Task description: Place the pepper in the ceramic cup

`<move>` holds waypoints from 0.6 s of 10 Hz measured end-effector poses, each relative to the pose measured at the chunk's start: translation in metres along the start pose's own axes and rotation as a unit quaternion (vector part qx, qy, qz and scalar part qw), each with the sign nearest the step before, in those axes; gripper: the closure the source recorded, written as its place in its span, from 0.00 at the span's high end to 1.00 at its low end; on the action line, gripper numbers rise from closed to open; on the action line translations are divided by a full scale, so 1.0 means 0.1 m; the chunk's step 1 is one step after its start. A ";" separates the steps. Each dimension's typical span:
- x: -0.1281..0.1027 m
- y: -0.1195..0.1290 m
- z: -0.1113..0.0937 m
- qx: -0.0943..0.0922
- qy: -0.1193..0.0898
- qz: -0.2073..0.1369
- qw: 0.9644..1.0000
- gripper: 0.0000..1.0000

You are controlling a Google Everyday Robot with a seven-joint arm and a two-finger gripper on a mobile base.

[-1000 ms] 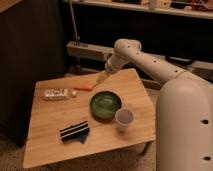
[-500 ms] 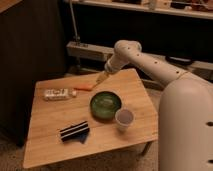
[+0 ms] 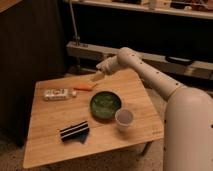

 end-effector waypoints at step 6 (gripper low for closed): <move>0.08 -0.16 0.34 -0.017 0.101 -0.032 0.994 0.65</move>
